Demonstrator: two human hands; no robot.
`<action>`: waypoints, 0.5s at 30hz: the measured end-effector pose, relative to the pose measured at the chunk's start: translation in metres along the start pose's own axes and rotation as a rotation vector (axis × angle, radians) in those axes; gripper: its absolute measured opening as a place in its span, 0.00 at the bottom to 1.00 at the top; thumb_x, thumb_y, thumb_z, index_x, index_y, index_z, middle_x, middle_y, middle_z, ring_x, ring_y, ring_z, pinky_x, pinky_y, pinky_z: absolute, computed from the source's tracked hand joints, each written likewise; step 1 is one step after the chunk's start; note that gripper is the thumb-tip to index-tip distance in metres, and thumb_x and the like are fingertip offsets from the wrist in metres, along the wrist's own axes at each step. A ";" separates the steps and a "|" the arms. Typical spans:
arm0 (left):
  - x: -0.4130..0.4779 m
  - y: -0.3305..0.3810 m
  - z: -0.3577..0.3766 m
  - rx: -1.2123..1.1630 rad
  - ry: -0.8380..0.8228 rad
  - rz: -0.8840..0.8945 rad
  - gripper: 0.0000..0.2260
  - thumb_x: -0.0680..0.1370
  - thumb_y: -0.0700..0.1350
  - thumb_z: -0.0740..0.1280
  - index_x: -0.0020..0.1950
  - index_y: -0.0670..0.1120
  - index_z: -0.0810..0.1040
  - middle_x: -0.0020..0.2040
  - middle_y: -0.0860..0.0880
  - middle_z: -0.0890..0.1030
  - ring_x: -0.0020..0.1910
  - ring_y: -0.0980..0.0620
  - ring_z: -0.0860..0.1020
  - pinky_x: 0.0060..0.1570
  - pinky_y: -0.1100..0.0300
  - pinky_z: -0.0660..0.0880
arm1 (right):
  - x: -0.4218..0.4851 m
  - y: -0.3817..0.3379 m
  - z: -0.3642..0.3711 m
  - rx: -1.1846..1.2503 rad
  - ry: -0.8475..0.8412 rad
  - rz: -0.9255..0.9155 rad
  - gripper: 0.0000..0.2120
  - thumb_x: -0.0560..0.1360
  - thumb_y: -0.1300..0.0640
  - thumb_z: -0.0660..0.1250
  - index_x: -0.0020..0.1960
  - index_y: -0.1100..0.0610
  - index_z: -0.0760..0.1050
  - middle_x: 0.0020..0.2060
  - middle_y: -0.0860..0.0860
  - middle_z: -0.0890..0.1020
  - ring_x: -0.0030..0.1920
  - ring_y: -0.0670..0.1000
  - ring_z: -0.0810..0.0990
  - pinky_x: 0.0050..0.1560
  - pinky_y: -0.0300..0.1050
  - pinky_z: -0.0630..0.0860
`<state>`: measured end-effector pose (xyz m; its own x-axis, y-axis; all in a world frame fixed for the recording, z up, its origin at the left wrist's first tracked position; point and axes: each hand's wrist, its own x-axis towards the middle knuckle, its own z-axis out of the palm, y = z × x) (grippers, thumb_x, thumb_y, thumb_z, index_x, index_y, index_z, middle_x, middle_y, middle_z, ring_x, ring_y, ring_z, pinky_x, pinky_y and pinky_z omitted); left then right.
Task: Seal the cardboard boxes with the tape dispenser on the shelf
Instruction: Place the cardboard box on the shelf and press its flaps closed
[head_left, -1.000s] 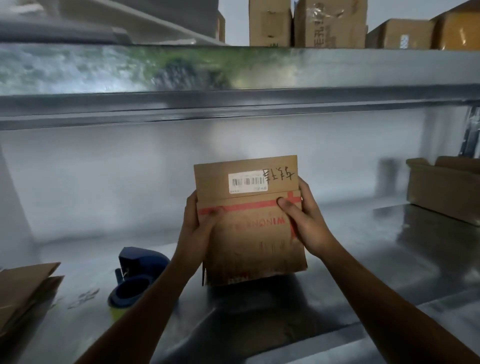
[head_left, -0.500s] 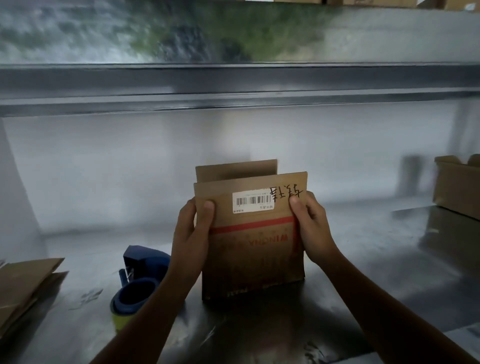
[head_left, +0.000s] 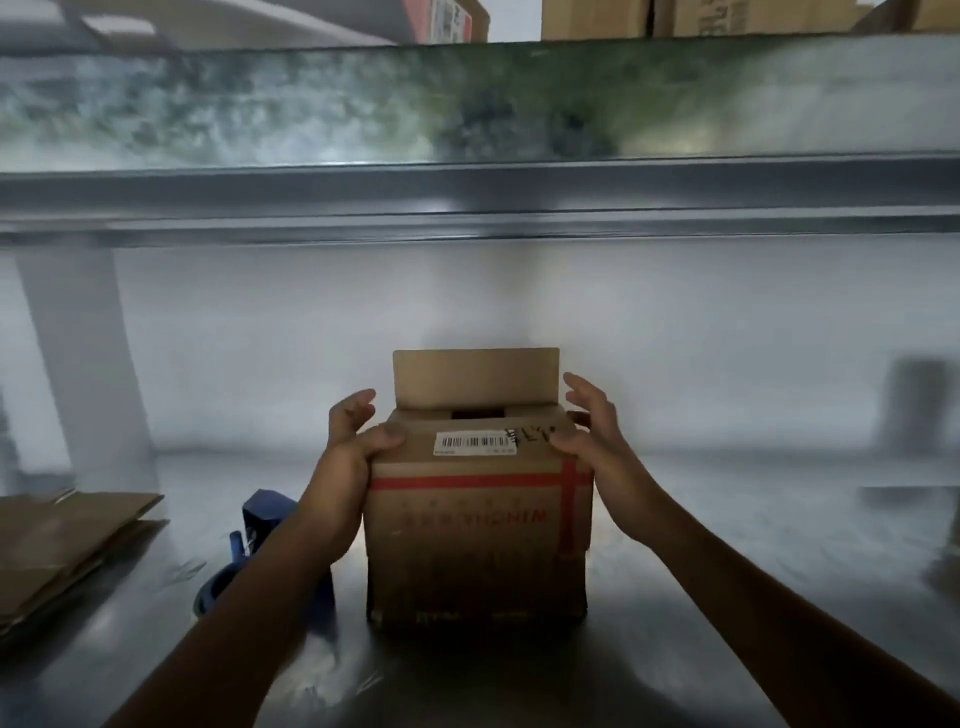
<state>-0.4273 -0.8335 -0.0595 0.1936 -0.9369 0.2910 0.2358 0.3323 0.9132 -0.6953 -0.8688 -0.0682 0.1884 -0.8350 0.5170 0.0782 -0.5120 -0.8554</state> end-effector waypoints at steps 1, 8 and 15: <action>0.004 0.001 0.000 0.016 -0.018 -0.008 0.23 0.79 0.37 0.66 0.69 0.59 0.72 0.67 0.53 0.73 0.54 0.56 0.82 0.39 0.61 0.80 | 0.003 0.003 -0.003 0.056 -0.047 -0.001 0.29 0.74 0.54 0.66 0.71 0.34 0.63 0.69 0.43 0.68 0.66 0.39 0.73 0.51 0.34 0.78; 0.021 0.015 0.000 0.049 -0.171 -0.177 0.40 0.69 0.39 0.67 0.76 0.70 0.65 0.72 0.52 0.73 0.63 0.45 0.81 0.50 0.53 0.79 | 0.022 0.019 -0.010 0.091 -0.155 0.016 0.39 0.81 0.68 0.60 0.68 0.22 0.58 0.57 0.30 0.79 0.60 0.47 0.83 0.50 0.42 0.82; 0.022 -0.007 0.010 -0.033 -0.169 -0.098 0.40 0.68 0.40 0.66 0.80 0.59 0.63 0.69 0.48 0.78 0.59 0.44 0.83 0.50 0.53 0.80 | 0.022 0.024 -0.020 0.086 -0.094 -0.008 0.39 0.80 0.70 0.60 0.70 0.26 0.59 0.60 0.37 0.80 0.59 0.48 0.83 0.50 0.41 0.82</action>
<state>-0.4346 -0.8574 -0.0568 0.0067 -0.9689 0.2475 0.2771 0.2397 0.9305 -0.7094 -0.9033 -0.0771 0.2783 -0.8064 0.5217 0.1625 -0.4958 -0.8531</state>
